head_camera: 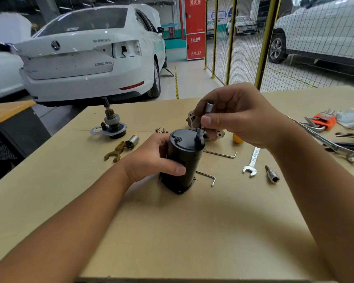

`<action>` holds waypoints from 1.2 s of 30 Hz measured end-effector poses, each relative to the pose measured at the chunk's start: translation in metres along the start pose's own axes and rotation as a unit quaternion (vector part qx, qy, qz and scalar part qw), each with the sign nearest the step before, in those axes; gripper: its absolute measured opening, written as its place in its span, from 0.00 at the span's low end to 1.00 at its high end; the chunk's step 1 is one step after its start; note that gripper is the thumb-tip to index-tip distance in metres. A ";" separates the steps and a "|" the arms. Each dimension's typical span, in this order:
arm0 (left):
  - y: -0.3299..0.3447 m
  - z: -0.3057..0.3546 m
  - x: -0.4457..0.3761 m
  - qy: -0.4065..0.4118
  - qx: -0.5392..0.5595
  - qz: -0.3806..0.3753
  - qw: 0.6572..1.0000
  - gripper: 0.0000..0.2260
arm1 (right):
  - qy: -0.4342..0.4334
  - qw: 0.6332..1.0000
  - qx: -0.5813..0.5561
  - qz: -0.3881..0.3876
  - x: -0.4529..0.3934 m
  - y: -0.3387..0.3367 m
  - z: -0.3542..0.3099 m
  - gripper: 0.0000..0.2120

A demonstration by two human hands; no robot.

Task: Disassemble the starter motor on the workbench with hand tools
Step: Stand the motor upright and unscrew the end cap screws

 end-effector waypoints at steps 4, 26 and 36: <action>-0.002 -0.004 -0.001 -0.006 0.010 0.019 1.000 0.24 | 0.000 1.000 -0.008 0.020 0.000 0.005 0.003 0.15; -0.002 -0.006 -0.001 -0.015 -0.004 0.056 0.998 0.27 | 0.064 0.923 -0.206 0.319 0.004 0.050 0.018 0.13; 0.019 -0.002 -0.005 -0.019 -0.054 0.093 0.994 0.22 | 0.158 0.906 -0.193 0.341 -0.010 0.056 -0.003 0.27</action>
Point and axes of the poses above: each hand's wrist, its own x-axis away from the middle knuckle, its own y-axis out of the palm, z = x × y, the point moved 3 cm from there along -x, towards the middle knuckle, and after that the axes turned 11 degrees about z, right-handed, at the moved point
